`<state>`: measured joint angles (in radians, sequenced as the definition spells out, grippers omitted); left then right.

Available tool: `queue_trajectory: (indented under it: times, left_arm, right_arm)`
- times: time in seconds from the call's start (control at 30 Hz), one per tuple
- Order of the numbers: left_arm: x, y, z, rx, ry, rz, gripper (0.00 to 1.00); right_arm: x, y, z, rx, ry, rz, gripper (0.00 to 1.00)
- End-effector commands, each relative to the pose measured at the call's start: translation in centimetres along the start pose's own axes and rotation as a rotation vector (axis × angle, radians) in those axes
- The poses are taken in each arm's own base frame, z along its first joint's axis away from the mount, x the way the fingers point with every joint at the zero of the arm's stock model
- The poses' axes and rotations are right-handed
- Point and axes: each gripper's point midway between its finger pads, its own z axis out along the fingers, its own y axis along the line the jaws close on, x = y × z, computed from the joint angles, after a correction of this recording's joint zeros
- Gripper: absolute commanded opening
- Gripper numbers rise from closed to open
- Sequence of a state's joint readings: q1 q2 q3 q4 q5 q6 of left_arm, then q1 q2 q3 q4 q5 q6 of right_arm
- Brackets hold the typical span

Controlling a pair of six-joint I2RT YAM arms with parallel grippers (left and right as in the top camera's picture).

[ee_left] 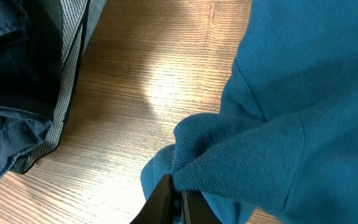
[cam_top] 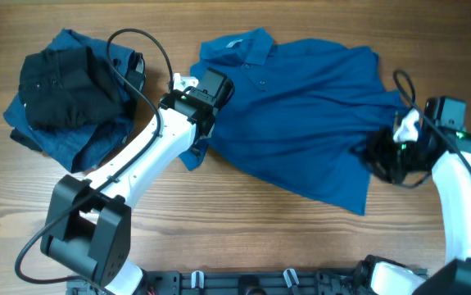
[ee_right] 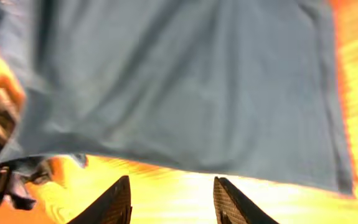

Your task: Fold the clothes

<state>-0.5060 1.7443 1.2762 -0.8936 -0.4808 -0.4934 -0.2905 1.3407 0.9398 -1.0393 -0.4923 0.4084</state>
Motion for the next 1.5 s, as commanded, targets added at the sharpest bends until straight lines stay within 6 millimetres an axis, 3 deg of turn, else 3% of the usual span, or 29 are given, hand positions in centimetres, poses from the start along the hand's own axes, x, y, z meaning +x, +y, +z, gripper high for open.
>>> queue_trajectory:
  times: [0.0, 0.13, 0.27, 0.37, 0.53, 0.6, 0.67, 0.77, 0.83, 0.97, 1.07, 1.2, 1.33, 1.47]
  left_arm:
    - [-0.3, 0.0, -0.6, 0.011, -0.014, -0.026, 0.07]
    - [-0.2, 0.0, -0.6, 0.011, -0.013, -0.025, 0.08]
    - [-0.2, 0.0, -0.6, 0.011, -0.013, -0.025, 0.10]
    - [-0.3, 0.0, -0.5, 0.011, -0.013, -0.026, 0.10]
    - [-0.2, 0.1, -0.6, 0.010, -0.011, -0.025, 0.10]
    - [0.0, 0.2, -0.5, 0.005, -0.004, -0.020, 0.10]
    - [0.1, 0.2, -0.5, 0.002, 0.001, -0.017, 0.10]
    - [0.3, 0.2, -0.5, 0.005, 0.011, -0.013, 0.16]
    - [1.0, -0.3, -0.5, 0.047, 0.054, -0.014, 0.41]
    - [2.8, -0.8, -0.5, 0.118, 0.162, -0.024, 0.64]
    - [3.8, 0.5, -0.1, 0.110, 0.245, -0.131, 0.80]
    - [4.7, -0.3, -0.1, 0.209, 0.343, -0.176, 0.84]
    - [4.9, -0.5, 0.1, 0.210, 0.360, -0.192, 0.91]
    - [5.2, -1.0, 0.0, 0.237, 0.383, -0.194, 0.97]
  right_arm:
    - [2.5, -4.1, 1.3, 0.144, 0.029, 0.153, 0.41]
    - [5.5, -7.5, 4.9, 0.179, 0.076, 0.290, 0.42]
    - [7.2, -9.6, 7.7, 0.170, 0.087, 0.334, 0.42]
    - [5.9, -10.3, 8.5, 0.176, 0.010, 0.327, 0.49]
    - [3.2, -9.5, 8.6, 0.130, -0.096, 0.308, 0.50]
    - [3.3, -9.6, 8.6, 0.133, -0.093, 0.292, 0.33]
    - [3.3, -10.0, 8.5, 0.156, -0.098, 0.294, 0.09]
    - [3.1, -10.0, 8.4, 0.160, -0.103, 0.260, 0.04]
    - [2.6, -8.6, 7.9, 0.116, -0.095, 0.181, 0.04]
    - [1.5, -6.4, 5.1, 0.093, -0.127, 0.098, 0.04]
    - [-0.1, -3.5, 1.5, 0.031, -0.242, 0.058, 0.04]
    - [-1.7, -0.5, -3.2, -0.043, -0.382, 0.023, 0.04]
    - [-3.7, -1.0, -7.5, 0.033, -0.523, 0.071, 0.04]
    - [-5.4, 0.9, -12.1, -0.004, -0.637, 0.057, 0.04]
